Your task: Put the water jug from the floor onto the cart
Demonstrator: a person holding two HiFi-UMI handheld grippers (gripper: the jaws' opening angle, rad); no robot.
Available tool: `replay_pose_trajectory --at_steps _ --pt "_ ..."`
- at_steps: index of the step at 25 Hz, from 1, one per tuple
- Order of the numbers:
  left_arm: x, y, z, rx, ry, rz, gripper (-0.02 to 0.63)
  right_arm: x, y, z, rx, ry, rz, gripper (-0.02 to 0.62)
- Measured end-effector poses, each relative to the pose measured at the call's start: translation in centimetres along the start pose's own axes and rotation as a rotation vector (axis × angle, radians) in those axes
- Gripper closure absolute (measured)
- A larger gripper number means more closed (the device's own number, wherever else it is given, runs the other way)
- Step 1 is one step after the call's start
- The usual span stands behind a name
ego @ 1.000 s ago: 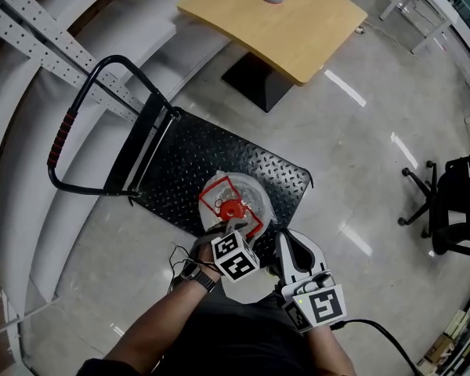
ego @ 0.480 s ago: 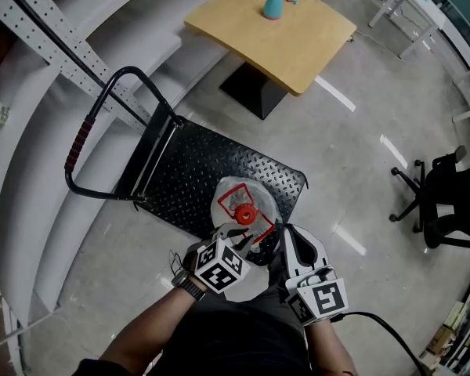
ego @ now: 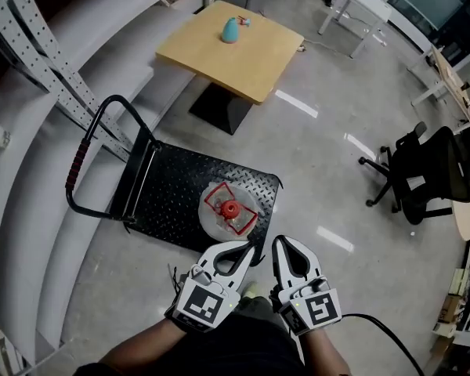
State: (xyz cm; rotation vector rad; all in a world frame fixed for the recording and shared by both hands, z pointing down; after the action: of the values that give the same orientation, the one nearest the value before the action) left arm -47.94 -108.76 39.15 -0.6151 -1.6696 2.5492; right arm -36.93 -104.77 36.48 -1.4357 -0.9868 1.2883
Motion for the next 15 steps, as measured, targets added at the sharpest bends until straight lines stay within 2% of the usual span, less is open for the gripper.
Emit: replay_pose_trajectory --at_steps 5,8,10,15 --pt "4.4 0.2 -7.5 -0.137 0.014 -0.139 0.601 8.3 1.2 2.6 0.051 -0.004 -0.079 0.597" --pt "7.5 -1.5 -13.6 -0.202 0.044 -0.226 0.601 14.9 0.4 4.5 0.088 -0.004 -0.133 0.597" --pt "9.5 -3.4 -18.0 -0.218 0.072 -0.269 0.601 19.7 -0.8 6.0 0.107 0.005 -0.158 0.597" --pt "13.7 -8.4 -28.7 -0.179 0.124 -0.313 0.601 31.7 -3.8 9.2 0.144 0.02 -0.15 0.597"
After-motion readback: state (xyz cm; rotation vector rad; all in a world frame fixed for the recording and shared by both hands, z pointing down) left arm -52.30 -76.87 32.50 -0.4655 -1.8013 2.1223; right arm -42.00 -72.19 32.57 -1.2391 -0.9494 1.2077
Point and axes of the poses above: the fingertips, and each gripper's own axes: x backward along the fingers, z to its left, y out of its top, the point moved 6 cm from there along x, backward along the fingers, and after that the axes turned 11 degrees about x, right-handed, at the moved point
